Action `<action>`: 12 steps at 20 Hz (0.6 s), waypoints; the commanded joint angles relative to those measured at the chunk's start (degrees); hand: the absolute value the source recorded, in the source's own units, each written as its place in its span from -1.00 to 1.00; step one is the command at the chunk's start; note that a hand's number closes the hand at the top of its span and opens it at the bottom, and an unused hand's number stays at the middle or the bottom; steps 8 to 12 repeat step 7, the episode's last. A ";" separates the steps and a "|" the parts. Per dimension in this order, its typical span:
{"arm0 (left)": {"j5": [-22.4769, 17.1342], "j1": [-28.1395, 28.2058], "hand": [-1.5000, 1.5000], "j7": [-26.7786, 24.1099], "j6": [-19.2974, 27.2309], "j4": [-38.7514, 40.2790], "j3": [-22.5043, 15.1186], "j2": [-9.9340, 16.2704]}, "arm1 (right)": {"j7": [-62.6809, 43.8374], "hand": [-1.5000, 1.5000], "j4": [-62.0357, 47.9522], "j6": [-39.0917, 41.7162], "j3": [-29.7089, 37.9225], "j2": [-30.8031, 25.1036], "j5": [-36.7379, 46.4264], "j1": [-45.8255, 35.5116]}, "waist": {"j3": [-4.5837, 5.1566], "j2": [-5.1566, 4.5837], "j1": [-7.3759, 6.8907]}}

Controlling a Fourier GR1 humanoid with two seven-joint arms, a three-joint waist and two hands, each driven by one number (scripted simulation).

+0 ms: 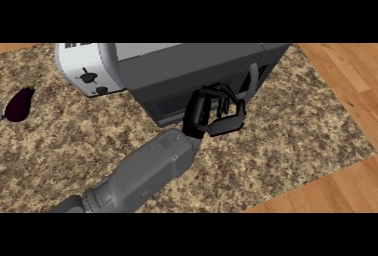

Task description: Pick up the milk, place it into the microwave and close the microwave

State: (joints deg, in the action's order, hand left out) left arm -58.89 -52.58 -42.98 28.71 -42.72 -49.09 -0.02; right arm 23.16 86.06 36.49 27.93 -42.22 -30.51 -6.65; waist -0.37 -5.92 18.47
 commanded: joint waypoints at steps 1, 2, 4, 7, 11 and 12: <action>-1.14 -4.79 1.00 1.23 -0.74 4.14 2.02 0.02 | 0.27 -1.00 -1.80 1.39 0.26 -0.80 -1.06 -1.02 | 0.12 -0.77 0.54; -1.51 -4.44 1.00 1.05 -0.52 3.84 1.70 0.02 | 0.19 -1.00 -2.54 1.12 0.39 -1.12 -1.08 -1.82 | 0.12 -1.03 0.05; -2.04 -5.30 1.00 1.57 -1.03 4.11 1.61 0.02 | 0.07 -1.00 -3.37 1.86 0.72 -1.91 -1.53 -1.99 | 0.12 -0.56 0.08; -2.55 -5.43 1.00 1.39 -0.92 4.38 1.11 0.02 | -0.14 -1.00 -4.43 2.29 0.77 -2.47 -1.80 -2.50 | 0.08 -0.73 0.39; -2.55 -5.43 1.00 1.39 -0.92 4.38 1.11 0.02 | -0.14 -1.00 -4.43 2.29 0.77 -2.47 -1.80 -2.50 | 0.08 -0.73 0.39; -2.55 -5.43 1.00 1.39 -0.92 4.38 1.11 0.02 | -0.14 -1.00 -4.43 2.29 0.77 -2.47 -1.80 -2.50 | 0.08 -0.73 0.39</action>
